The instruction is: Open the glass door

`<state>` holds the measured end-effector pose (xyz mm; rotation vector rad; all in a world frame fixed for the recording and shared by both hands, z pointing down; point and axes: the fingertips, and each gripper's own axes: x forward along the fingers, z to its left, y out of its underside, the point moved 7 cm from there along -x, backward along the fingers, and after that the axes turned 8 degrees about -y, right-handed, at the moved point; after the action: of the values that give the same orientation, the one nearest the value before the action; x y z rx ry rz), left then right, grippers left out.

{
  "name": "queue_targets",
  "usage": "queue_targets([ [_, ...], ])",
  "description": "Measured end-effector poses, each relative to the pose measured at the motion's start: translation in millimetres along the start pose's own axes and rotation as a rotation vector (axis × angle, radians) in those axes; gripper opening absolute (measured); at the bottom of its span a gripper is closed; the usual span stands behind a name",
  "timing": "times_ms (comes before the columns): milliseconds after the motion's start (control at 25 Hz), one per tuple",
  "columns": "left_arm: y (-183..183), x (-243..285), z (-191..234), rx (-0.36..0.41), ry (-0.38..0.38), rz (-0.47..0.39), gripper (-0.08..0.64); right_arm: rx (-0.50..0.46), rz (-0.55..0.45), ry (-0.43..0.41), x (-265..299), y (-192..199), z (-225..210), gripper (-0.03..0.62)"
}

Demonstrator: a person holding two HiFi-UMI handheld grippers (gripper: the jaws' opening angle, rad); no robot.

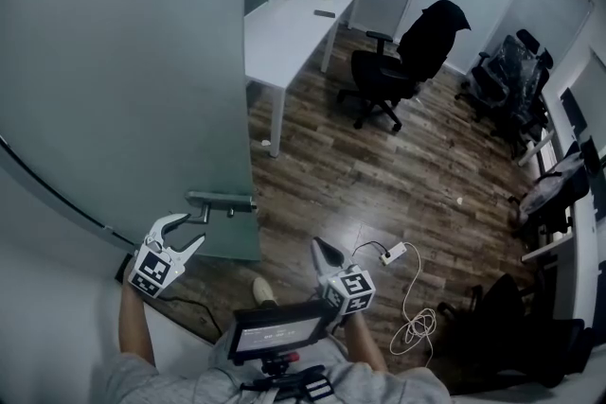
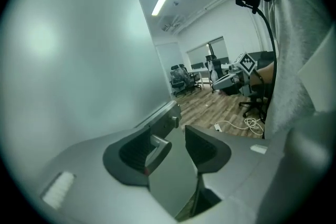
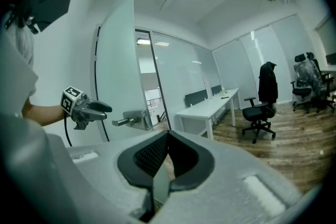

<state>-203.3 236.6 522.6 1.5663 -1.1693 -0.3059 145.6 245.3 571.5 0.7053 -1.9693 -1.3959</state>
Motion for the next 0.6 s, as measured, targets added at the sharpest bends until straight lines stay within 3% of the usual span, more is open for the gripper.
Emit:
queue_targets([
  [240, -17, -7, -11, -0.124, -0.045, -0.133, 0.140, -0.011, -0.015, -0.012, -1, -7, 6, 0.002],
  [600, -48, -27, -33, -0.189, -0.082, -0.276, 0.079, -0.044, -0.068, -0.050, 1, -30, 24, 0.003],
])
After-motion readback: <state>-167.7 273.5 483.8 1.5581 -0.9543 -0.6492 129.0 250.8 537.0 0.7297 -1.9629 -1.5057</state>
